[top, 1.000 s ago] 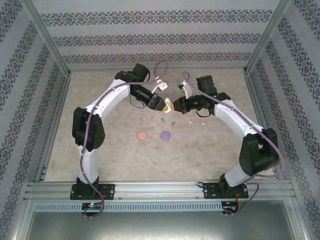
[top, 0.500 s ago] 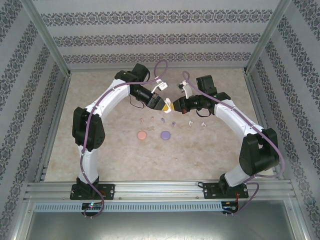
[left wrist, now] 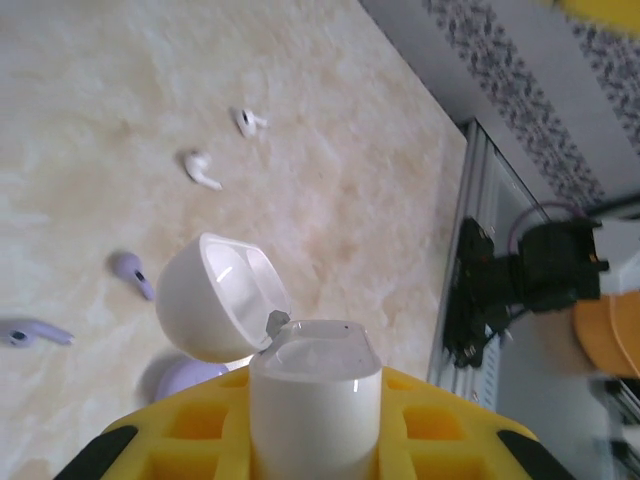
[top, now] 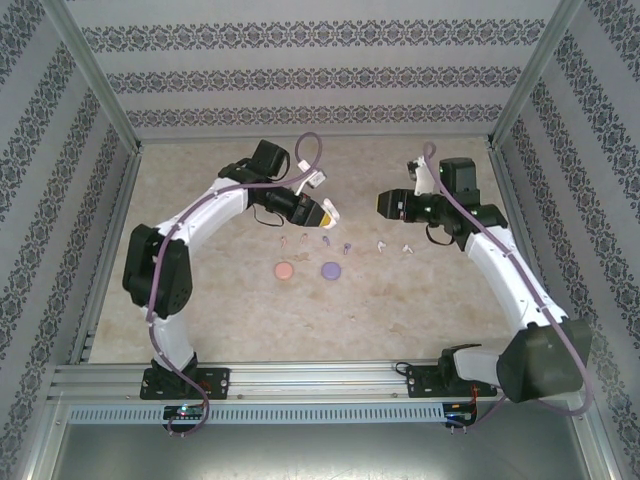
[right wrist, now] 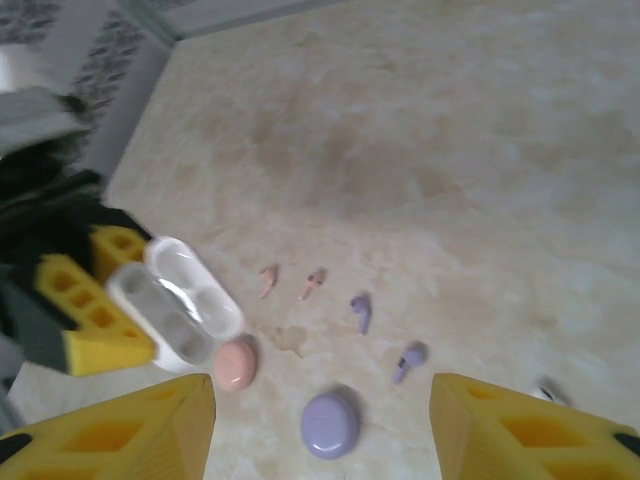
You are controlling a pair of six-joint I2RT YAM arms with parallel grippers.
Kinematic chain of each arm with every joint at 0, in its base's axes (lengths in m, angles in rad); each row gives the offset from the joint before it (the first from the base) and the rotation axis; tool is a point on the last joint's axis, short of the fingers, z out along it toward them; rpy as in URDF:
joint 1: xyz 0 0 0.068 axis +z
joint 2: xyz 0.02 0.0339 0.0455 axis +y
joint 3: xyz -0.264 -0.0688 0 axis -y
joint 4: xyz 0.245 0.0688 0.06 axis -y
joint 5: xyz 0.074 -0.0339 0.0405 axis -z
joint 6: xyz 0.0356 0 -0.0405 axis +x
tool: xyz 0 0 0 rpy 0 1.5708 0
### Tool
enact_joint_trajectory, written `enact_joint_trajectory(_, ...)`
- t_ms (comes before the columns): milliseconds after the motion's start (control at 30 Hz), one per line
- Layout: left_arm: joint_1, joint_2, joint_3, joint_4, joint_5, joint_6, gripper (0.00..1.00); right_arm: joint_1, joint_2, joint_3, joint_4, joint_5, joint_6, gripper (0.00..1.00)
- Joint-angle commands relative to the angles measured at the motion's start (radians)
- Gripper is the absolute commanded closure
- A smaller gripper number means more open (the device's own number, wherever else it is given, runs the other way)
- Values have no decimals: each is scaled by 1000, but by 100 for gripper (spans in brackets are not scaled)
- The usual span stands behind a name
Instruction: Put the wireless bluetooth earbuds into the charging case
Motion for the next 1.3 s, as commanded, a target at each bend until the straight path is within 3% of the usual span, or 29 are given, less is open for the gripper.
enact_joint_trajectory(0,-2,-104,-86,298,-96,-131,100,13,-6,-70,-65,167,137,40)
enact_joint_trajectory(100,-27,-176,-220,510,-205,-152,100,56,5,-97,-70,252,203,39)
enact_joint_trajectory(200,-71,-240,-366,709,-439,-126,100,109,40,-101,-85,338,270,39)
enact_joint_trajectory(300,-98,-273,-421,767,-627,-162,100,156,76,-107,-98,428,332,39)
enact_joint_trajectory(400,-105,-292,-473,831,-661,-205,100,188,122,-109,-99,495,378,39)
enact_joint_trajectory(900,-110,-305,-782,1617,-402,-250,100,228,422,47,-149,608,445,39)
enact_joint_trajectory(1267,-111,-352,-788,1655,-367,-223,100,230,555,146,-185,628,438,41)
